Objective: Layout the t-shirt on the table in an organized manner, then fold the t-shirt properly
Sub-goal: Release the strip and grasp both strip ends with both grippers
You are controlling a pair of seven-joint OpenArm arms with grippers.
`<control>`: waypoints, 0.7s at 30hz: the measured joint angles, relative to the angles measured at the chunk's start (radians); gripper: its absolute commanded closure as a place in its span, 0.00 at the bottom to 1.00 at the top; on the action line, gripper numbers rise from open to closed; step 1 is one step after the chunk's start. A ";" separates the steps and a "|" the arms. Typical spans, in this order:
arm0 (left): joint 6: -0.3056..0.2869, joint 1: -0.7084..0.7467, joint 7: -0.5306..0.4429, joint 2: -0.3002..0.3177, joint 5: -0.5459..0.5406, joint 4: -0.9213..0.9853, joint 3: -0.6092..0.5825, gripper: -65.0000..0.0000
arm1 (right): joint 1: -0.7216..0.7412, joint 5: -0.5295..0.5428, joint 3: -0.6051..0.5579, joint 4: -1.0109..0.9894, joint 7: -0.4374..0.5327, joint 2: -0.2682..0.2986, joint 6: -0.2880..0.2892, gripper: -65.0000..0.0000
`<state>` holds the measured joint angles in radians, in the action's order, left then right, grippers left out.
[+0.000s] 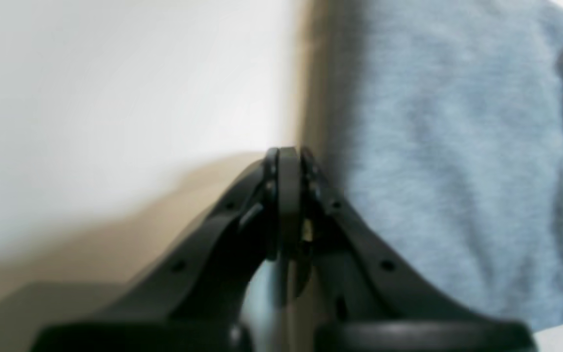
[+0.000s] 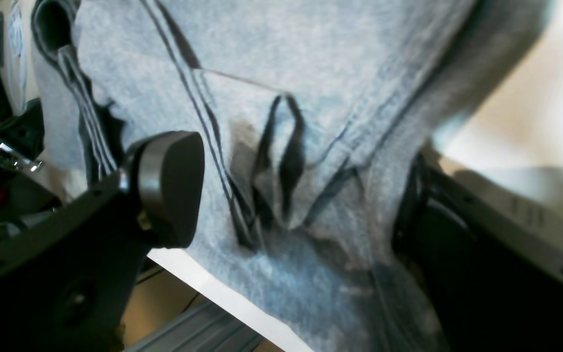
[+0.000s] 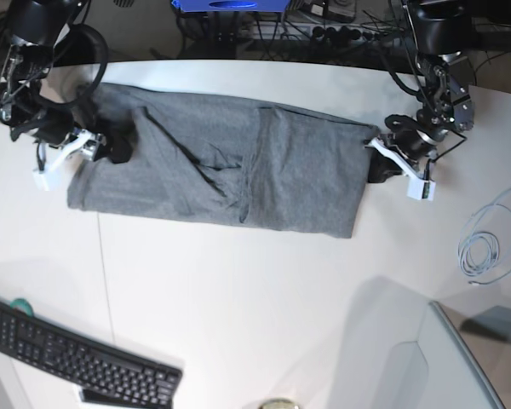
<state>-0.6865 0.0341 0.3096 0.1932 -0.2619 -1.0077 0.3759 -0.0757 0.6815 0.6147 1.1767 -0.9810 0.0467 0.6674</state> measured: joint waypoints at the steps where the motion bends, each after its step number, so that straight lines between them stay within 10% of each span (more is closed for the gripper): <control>1: 0.000 0.000 0.000 -0.003 0.000 0.000 0.000 1.00 | 0.000 0.001 0.000 0.000 -0.002 0.000 0.000 0.26; 9: 0.000 -0.003 -0.011 -0.002 -0.008 -0.003 -0.097 1.00 | 0.004 0.007 0.000 0.001 -0.029 0.000 0.000 0.28; 21: 0.000 -0.014 -0.004 -0.002 -0.004 -0.003 -0.100 1.00 | 0.032 -0.041 -0.002 -0.013 -0.059 -0.001 -0.003 0.64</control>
<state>-0.6861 0.0196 0.3054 0.1913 -0.2657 -1.0103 0.2760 -0.0441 0.6403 0.6132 1.1641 -1.0401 0.0460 0.6647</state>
